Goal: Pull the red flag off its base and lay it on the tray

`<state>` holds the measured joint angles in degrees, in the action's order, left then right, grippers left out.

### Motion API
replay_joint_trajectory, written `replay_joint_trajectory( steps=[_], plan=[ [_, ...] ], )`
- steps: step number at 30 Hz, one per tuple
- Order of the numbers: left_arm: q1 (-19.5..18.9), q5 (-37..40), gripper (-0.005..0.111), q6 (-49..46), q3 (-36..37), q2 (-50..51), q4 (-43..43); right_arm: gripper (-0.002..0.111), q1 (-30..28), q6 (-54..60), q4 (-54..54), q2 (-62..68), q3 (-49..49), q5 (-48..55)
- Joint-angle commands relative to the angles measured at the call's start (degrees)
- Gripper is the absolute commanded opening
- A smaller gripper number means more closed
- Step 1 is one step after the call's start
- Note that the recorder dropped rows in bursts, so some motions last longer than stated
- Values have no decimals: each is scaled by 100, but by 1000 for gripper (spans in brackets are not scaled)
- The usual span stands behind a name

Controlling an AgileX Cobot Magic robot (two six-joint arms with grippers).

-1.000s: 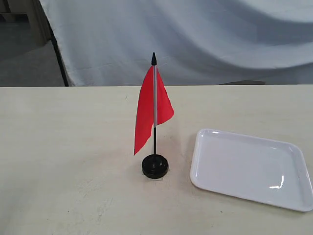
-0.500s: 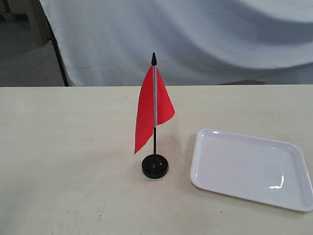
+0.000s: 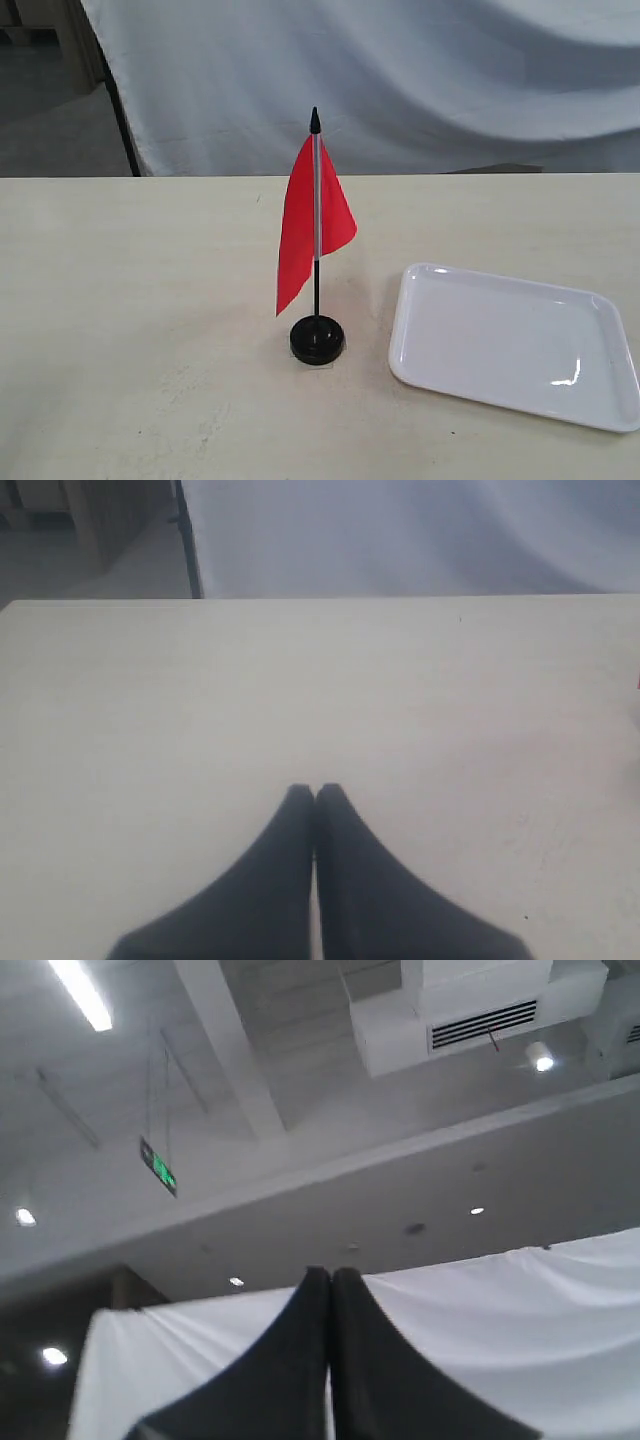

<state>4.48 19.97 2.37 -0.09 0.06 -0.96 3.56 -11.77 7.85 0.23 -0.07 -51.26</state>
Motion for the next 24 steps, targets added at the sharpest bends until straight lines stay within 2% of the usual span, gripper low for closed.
replay_joint_trajectory(
  steps=[1,3,5,9,17,21,22,24],
  plan=[
    [25,-25,0,1,9,-6,-27,-1,7,-1665,-43,-23,7,669],
    [25,-25,0,1,9,-6,-27,-1,7,-1577,-43,-23,-108,1514],
    [25,-25,0,1,9,-6,-27,-1,7,-1471,-234,285,-264,1598],
    [25,-25,0,1,9,-6,-27,-1,7,-1652,-1035,1372,-590,777],
    [25,-25,0,1,9,-6,-27,-1,7,-1990,-2834,4434,-1467,-264],
    [25,-25,0,1,9,-6,-27,-1,7,-2155,-3957,6294,-1815,-805],
    [25,-25,0,1,9,-6,-27,-1,18,-2155,-4442,7146,-1951,-1058],
    [25,-25,0,1,9,-6,-27,-1,354,-1854,-4643,8384,-2148,-1129]
  ],
)
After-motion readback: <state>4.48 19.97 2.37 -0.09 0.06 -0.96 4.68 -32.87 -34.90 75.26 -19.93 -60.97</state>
